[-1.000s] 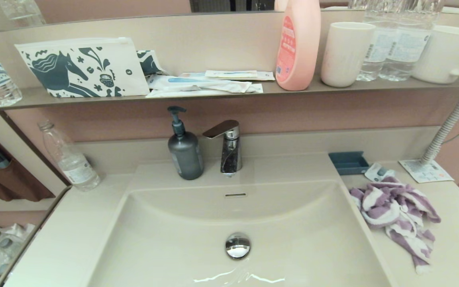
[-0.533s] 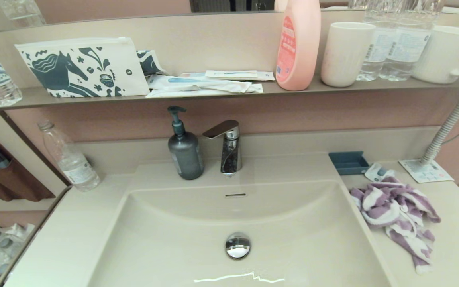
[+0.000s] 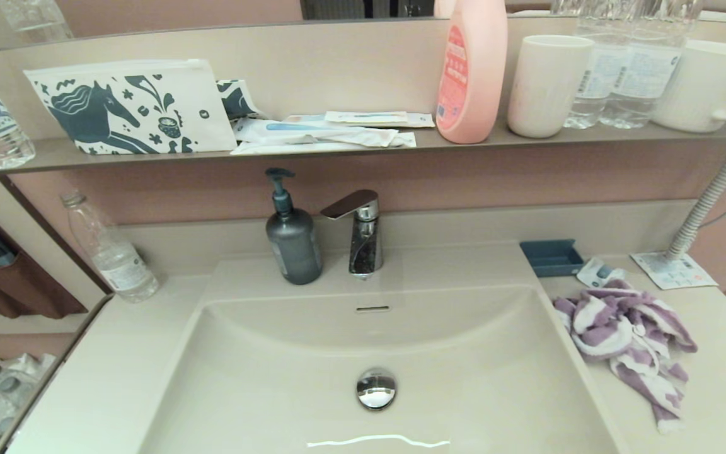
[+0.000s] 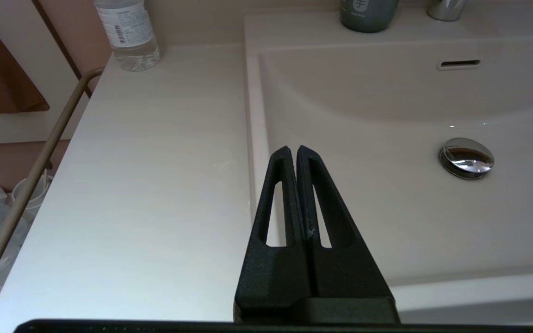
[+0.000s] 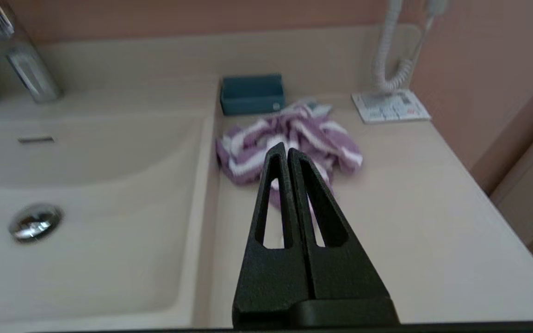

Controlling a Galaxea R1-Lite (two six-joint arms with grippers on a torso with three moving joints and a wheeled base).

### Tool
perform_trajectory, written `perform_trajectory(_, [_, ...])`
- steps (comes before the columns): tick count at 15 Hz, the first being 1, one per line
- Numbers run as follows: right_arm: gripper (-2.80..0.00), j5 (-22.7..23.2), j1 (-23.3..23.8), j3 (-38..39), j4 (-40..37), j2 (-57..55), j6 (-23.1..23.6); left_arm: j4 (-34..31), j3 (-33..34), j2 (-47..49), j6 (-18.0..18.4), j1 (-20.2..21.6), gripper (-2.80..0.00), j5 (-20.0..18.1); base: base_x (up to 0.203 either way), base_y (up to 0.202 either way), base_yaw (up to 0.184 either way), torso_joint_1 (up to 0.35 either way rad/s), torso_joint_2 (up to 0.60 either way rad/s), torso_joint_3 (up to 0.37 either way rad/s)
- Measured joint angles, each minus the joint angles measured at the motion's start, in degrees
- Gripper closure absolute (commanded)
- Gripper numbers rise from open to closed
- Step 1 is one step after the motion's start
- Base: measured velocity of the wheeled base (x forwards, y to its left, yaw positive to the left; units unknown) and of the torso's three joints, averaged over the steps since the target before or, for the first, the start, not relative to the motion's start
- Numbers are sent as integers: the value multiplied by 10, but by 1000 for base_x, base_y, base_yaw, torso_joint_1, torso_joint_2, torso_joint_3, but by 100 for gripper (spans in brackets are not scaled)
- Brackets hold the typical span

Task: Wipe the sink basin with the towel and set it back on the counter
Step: Pick up the cloth

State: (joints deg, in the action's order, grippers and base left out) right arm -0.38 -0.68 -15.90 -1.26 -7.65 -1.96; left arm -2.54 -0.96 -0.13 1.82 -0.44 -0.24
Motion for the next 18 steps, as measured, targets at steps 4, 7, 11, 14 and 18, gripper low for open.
perform_trajectory(4, [0, -7, -15, -120, 1, -142, -33, 0, 0, 0, 0, 0, 0, 0, 0, 0, 0, 0, 0, 0])
perform_trajectory(7, [0, -20, -14, -189, 0, -261, -32, 0, 0, 0, 0, 0, 0, 0, 0, 0, 0, 0, 0, 0])
perform_trajectory(11, [0, -41, 62, -232, -5, -410, 36, 0, 0, 0, 0, 0, 0, 0, 0, 0, 0, 0, 0, 0])
perform_trajectory(14, [0, -52, 130, -242, -15, -502, 112, 0, 0, 0, 0, 0, 0, 0, 0, 0, 0, 0, 0, 0])
perform_trajectory(18, [-280, -73, 151, -237, -42, -570, 179, 0, 0, 0, 0, 0, 0, 0, 0, 0, 0, 0, 0, 0])
